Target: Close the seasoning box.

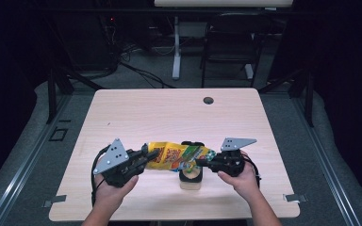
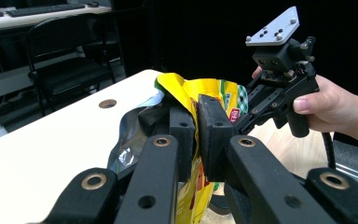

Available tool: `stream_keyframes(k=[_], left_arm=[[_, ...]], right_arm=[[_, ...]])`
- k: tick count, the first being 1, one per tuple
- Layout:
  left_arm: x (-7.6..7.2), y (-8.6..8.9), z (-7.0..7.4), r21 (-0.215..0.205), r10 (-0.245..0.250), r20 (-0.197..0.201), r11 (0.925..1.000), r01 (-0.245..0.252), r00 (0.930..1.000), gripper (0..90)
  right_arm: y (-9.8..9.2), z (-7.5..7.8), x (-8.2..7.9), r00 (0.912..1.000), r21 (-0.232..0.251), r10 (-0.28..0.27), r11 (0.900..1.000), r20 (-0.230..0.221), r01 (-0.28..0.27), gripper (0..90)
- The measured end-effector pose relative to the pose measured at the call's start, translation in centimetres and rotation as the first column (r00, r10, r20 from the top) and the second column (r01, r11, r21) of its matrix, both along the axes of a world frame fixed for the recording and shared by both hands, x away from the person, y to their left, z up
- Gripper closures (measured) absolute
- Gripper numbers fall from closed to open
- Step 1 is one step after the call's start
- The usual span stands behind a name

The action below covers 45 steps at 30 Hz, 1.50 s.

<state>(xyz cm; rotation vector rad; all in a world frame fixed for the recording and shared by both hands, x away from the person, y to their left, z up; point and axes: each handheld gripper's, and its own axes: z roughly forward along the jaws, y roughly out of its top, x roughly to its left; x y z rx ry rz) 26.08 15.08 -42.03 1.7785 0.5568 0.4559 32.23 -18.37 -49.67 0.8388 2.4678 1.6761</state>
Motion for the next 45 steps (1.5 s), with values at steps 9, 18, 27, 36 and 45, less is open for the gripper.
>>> stream_keyframes(k=[9,18,27,36,45], left_arm=[[0.0,0.1,-0.1,-0.002,0.002,-0.001,1.0000,-0.002,1.0000,85.3],[0.0,0.3,-0.2,-0.006,0.007,-0.003,1.0000,-0.007,1.0000,85.3],[0.0,0.5,-0.2,-0.007,0.010,-0.007,0.9999,-0.010,0.9999,85.2],[0.0,1.0,-0.6,-0.029,0.019,-0.017,0.9994,-0.019,0.9997,85.1],[0.0,1.3,-0.7,-0.023,0.026,-0.020,0.9994,-0.026,0.9995,84.9]], right_arm=[[0.0,-0.1,0.1,1.0000,0.008,0.002,1.000,-0.003,-0.002,85.8],[0.0,0.1,0.0,0.9999,0.010,0.008,1.000,-0.006,-0.008,87.2],[0.0,0.2,-0.1,0.9998,0.011,0.020,1.000,-0.007,-0.019,88.0],[0.2,0.4,-0.2,0.9996,0.008,0.028,1.000,0.000,-0.028,89.2],[0.4,0.5,-0.3,0.9995,0.017,0.031,0.999,0.002,-0.031,89.6]])
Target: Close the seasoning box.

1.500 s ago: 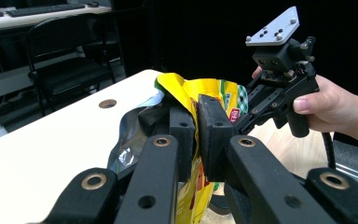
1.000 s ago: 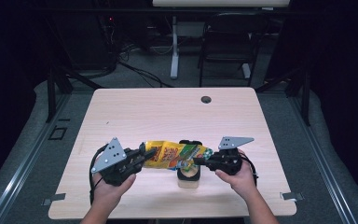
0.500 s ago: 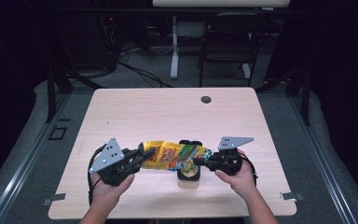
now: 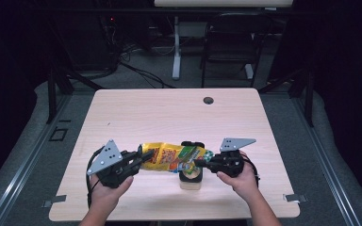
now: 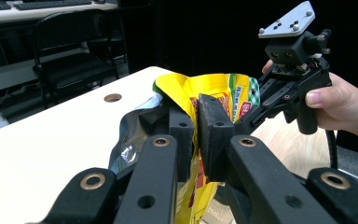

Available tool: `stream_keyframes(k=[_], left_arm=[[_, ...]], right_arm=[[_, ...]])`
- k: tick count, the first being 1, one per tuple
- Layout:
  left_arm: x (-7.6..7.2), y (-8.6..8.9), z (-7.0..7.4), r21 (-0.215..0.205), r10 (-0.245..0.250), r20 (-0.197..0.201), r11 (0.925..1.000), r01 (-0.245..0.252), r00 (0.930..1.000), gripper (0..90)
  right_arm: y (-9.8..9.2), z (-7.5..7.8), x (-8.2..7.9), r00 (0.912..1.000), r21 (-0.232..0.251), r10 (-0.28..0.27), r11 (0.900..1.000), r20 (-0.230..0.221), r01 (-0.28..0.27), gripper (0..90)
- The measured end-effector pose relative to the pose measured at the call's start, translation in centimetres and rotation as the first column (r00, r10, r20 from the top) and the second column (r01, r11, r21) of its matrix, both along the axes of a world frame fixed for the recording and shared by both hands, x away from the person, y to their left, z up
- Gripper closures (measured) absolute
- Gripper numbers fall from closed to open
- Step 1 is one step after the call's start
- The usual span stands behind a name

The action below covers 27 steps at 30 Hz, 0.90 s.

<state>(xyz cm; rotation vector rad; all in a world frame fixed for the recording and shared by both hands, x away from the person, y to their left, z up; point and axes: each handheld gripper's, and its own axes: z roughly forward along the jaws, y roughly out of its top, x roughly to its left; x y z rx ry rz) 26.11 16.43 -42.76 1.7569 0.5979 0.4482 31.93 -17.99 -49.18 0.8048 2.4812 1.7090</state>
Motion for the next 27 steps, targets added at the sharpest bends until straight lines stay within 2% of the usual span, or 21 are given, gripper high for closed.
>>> stream_keyframes(k=[4,5,6,27], left_arm=[[0.0,0.1,-0.1,0.000,0.000,-0.002,1.0000,0.000,1.0000,84.7],[0.0,0.1,-0.1,0.003,0.016,0.001,0.9999,-0.016,0.9999,84.6],[0.0,0.2,-0.1,0.000,0.004,-0.002,1.0000,-0.004,1.0000,84.4],[0.0,1.4,-1.1,-0.006,0.020,-0.022,0.9998,-0.021,0.9996,84.0]], right_arm=[[0.1,0.0,-0.1,1.0000,0.002,-0.001,1.000,0.002,0.001,89.5],[0.1,0.0,-0.1,1.0000,0.003,-0.002,1.000,0.002,0.002,89.4],[0.1,0.0,-0.1,1.0000,0.004,-0.002,1.000,0.003,0.002,89.3],[0.1,-0.3,0.0,0.9999,0.031,-0.011,0.999,0.012,0.011,86.0]])
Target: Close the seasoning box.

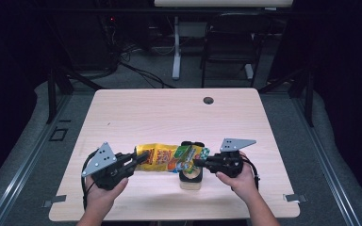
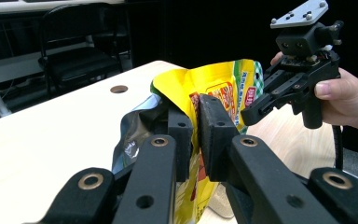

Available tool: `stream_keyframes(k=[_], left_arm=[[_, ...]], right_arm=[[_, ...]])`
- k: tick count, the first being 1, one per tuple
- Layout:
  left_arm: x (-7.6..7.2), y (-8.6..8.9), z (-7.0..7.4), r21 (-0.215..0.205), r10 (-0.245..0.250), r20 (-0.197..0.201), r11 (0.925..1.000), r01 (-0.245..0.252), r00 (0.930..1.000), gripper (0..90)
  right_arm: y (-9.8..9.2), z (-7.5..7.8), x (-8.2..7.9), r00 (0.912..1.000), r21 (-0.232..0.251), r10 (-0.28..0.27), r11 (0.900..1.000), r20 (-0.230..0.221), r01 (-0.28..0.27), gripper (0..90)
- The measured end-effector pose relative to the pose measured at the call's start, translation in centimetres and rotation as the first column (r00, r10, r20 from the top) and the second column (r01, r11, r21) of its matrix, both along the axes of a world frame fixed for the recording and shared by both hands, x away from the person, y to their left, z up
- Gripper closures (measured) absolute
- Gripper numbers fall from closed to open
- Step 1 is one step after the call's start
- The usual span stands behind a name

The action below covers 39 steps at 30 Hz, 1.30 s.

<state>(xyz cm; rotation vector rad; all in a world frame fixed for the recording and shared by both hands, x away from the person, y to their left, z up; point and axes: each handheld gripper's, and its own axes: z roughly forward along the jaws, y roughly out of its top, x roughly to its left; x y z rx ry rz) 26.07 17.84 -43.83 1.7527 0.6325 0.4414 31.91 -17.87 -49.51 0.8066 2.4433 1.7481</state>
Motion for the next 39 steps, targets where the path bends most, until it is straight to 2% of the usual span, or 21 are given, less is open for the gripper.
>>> stream_keyframes(k=[20,26,31,34,35,39], left_arm=[[0.1,0.9,-0.8,-0.003,0.007,-0.013,1.0000,-0.007,0.9999,82.7],[0.2,1.2,-1.0,-0.008,0.009,-0.021,0.9999,-0.009,0.9997,82.6],[0.2,1.5,-1.2,-0.006,0.012,-0.029,0.9999,-0.012,0.9995,82.3],[0.3,1.6,-1.4,-0.010,0.018,-0.033,0.9998,-0.018,0.9993,81.8],[0.2,1.6,-1.4,-0.004,0.033,-0.031,0.9994,-0.034,0.9990,81.8],[0.3,1.9,-1.6,-0.001,0.019,-0.040,0.9998,-0.019,0.9990,81.4]], right_arm=[[0.1,-0.2,0.0,1.0000,0.024,0.009,1.000,-0.005,-0.009,84.5],[0.0,-0.3,0.1,0.9997,0.020,0.024,1.000,-0.008,-0.023,80.3],[0.1,-0.4,0.1,0.9997,0.031,0.021,0.999,-0.010,-0.020,80.8],[0.0,-0.6,0.2,0.9998,0.020,0.013,1.000,-0.014,-0.013,81.2],[0.0,-0.6,0.2,0.9998,0.021,0.012,1.000,-0.013,-0.012,81.5],[0.2,-0.7,0.1,0.9999,0.018,0.011,1.000,-0.006,-0.011,82.5]])
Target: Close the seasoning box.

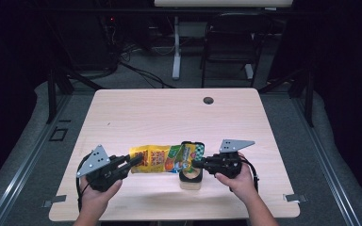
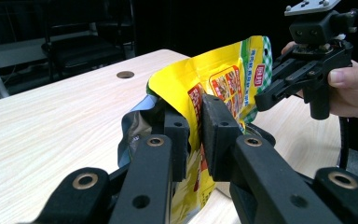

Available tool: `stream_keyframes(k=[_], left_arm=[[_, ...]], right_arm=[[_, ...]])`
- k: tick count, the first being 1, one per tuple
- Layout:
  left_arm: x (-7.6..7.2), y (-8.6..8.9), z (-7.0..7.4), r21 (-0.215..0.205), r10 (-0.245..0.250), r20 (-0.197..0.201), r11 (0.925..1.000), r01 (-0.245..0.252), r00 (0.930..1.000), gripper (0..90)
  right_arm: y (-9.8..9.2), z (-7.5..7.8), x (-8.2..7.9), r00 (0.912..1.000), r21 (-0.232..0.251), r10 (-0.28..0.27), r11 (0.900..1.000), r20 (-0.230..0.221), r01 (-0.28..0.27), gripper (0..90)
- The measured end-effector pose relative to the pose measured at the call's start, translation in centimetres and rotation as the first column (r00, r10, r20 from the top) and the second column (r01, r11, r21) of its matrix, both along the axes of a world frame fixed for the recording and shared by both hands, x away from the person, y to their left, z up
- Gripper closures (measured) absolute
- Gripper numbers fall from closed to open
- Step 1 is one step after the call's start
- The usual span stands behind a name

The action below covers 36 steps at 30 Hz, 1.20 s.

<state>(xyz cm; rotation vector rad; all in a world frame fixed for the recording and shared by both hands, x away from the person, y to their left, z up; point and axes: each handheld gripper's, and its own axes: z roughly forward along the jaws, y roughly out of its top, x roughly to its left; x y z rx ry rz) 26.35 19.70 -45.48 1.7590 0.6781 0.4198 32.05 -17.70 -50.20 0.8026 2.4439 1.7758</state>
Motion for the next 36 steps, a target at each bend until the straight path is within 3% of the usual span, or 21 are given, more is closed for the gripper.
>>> stream_keyframes(k=[2,11,18,22,23,29,36], left_arm=[[-0.1,0.0,-0.1,0.002,0.016,0.000,0.9999,-0.016,0.9999,81.2],[0.1,0.5,-0.7,-0.006,0.001,-0.014,1.0000,-0.001,0.9999,81.0],[0.3,1.1,-1.2,-0.017,0.002,-0.020,0.9999,-0.002,0.9998,80.6],[0.3,1.5,-1.6,-0.017,0.021,-0.023,0.9996,-0.021,0.9995,80.0],[0.3,1.6,-1.7,-0.018,0.005,-0.028,0.9998,-0.005,0.9996,79.9],[0.2,2.0,-2.3,-0.018,0.019,-0.031,0.9996,-0.020,0.9993,79.3],[0.4,2.3,-2.7,-0.024,0.001,-0.041,0.9997,-0.002,0.9991,78.7]], right_arm=[[0.0,0.0,0.0,1.0000,0.002,0.003,1.000,0.001,-0.003,83.0],[0.4,0.1,-0.3,0.9993,0.007,-0.018,1.000,0.033,0.017,89.8],[0.8,0.3,-0.6,0.9979,0.000,-0.037,0.999,0.053,0.037,90.0],[1.0,0.5,-0.7,0.9981,0.002,-0.028,1.000,0.056,0.028,90.0],[1.1,0.5,-0.7,0.9982,0.005,-0.024,1.000,0.055,0.024,90.0],[1.3,0.8,-0.8,0.9986,0.007,-0.013,1.000,0.052,0.013,90.0],[1.4,1.0,-0.8,0.9983,-0.002,-0.010,1.000,0.058,0.011,90.0]])
